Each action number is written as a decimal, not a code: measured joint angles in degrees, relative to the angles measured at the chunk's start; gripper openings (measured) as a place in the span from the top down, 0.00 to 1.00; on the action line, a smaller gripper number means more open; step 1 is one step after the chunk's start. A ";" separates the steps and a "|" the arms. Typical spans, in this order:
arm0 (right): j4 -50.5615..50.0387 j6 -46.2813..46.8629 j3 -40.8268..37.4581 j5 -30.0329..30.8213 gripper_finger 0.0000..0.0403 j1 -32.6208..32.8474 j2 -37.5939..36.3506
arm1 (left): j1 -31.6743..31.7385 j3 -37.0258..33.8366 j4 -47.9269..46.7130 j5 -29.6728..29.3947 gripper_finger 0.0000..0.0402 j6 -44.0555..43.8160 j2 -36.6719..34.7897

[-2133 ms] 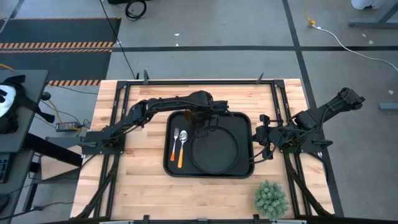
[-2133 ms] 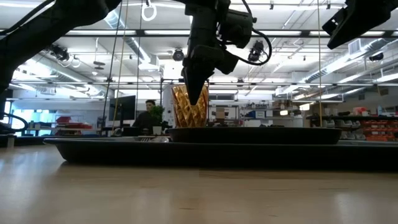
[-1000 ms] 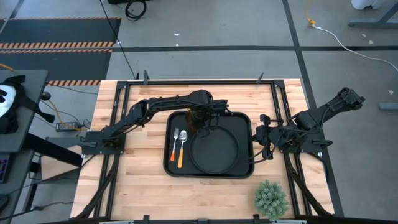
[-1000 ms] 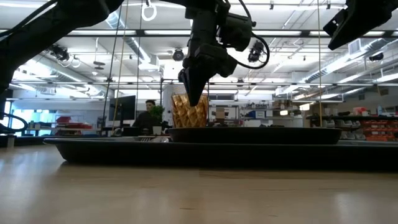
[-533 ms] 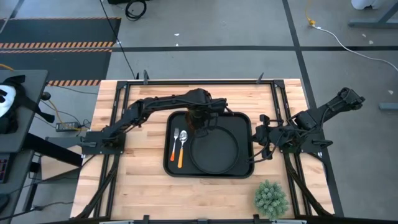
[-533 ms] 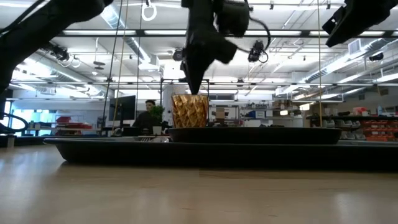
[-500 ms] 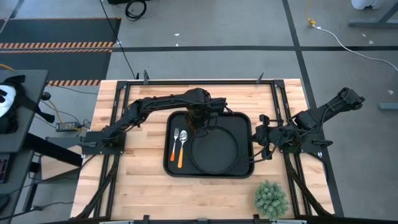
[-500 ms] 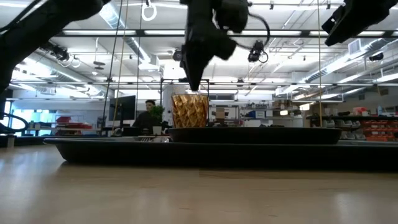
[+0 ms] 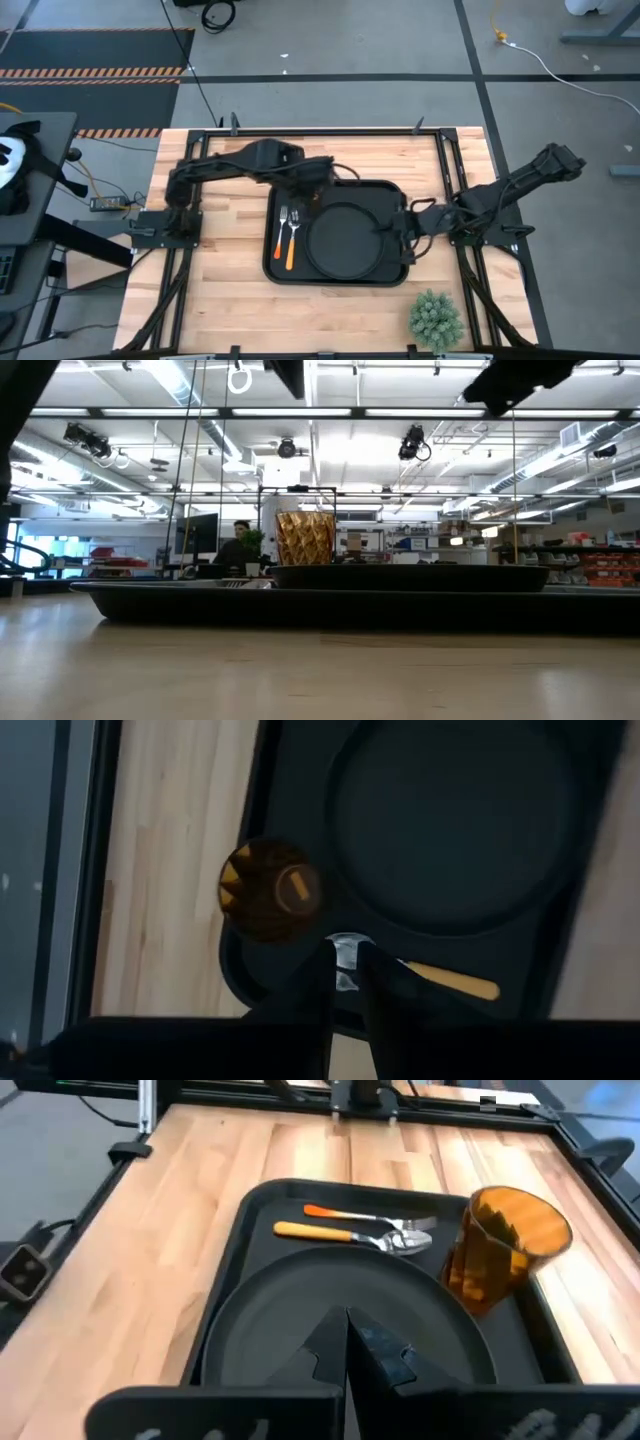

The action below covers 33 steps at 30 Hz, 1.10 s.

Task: Pick and place plate/cup/fork/spoon on tray
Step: Put the brown cup on the black tray to the top right of the black plate

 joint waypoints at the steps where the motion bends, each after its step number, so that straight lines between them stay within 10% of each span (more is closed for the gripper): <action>1: 1.44 -0.56 0.00 -0.10 0.97 -0.49 1.35 | -0.63 0.00 -0.01 -0.02 0.87 0.00 -0.60; 18: 6.99 -7.86 10.90 -7.44 0.97 -10.22 20.50 | -2.54 -2.73 0.10 -0.57 0.88 4.08 -3.57; 26: 5.31 -15.14 18.14 -8.20 0.94 -15.59 29.05 | -1.32 -25.94 6.64 -3.01 0.90 -0.99 -17.44; 33: 2.53 -21.16 25.03 -9.91 0.68 -18.75 36.36 | -1.37 -47.80 19.48 -3.21 0.97 -6.29 -35.17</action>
